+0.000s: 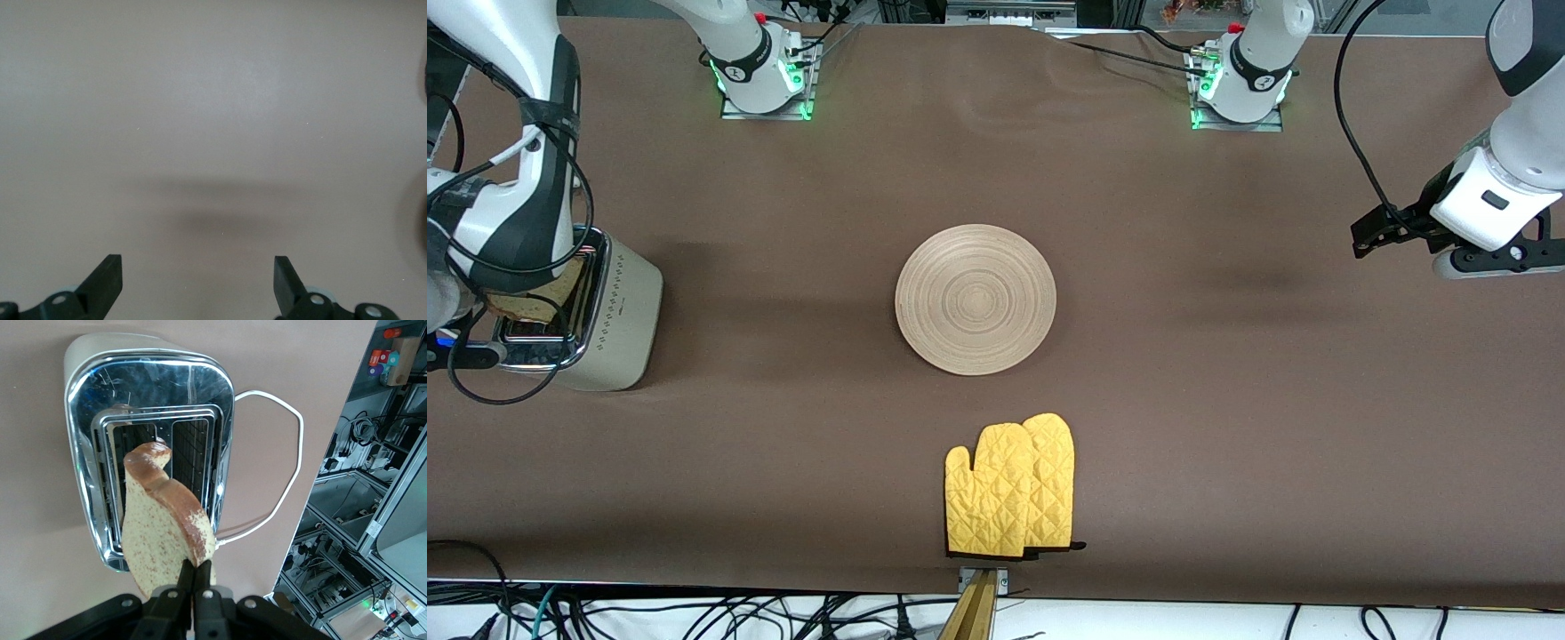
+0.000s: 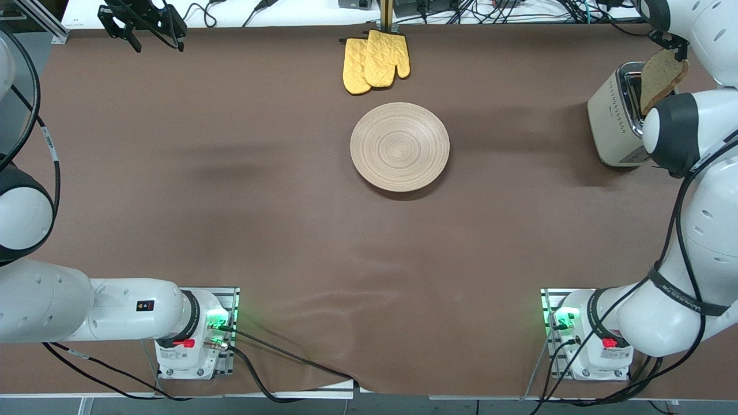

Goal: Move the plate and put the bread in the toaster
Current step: 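Lower the bread into the toaster slot with the right gripper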

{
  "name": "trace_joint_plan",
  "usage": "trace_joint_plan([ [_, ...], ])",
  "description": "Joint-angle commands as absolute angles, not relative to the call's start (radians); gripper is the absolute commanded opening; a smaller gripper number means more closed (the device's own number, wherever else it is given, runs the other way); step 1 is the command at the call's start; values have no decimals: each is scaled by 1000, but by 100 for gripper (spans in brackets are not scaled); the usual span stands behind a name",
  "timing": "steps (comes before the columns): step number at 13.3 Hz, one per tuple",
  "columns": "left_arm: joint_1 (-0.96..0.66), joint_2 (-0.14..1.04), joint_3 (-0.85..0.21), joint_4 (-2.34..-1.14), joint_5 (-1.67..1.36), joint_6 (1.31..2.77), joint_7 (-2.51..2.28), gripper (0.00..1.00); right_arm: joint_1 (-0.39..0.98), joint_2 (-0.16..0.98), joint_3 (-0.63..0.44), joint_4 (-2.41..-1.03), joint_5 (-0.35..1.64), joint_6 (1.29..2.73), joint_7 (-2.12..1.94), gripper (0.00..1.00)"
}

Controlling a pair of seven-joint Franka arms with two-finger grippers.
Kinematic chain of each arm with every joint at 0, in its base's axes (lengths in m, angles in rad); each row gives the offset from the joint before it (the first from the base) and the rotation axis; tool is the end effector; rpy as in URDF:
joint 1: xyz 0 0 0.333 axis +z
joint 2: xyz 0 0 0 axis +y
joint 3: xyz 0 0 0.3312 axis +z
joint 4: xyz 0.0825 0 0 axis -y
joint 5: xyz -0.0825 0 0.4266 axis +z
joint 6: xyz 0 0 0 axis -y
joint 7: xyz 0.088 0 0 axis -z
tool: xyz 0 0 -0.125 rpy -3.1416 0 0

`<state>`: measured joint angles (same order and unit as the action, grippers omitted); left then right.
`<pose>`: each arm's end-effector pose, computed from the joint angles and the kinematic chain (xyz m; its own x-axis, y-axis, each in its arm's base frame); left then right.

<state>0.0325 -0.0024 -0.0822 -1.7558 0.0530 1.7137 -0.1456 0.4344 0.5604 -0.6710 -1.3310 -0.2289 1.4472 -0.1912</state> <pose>0.5987 -0.0239 0.5398 0.9956 0.0881 -0.0319 0.0861 -0.9946 -0.0575 0.6888 -0.1033 0.4430 0.9097 -0.1167 -0.3985 0.0900 -0.8814 0.4637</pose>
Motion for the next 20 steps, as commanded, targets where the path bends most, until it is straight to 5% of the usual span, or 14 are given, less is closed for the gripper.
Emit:
trace_joint_plan([
  [1,34,2,-83,-1740,40,1689,-149,100,436,552,-670,-1327,-218,1436,-201,0],
  [20,34,3,-83,-1740,40,1680,-147,100,517,540,-669,-1328,-215,1428,-187,0],
])
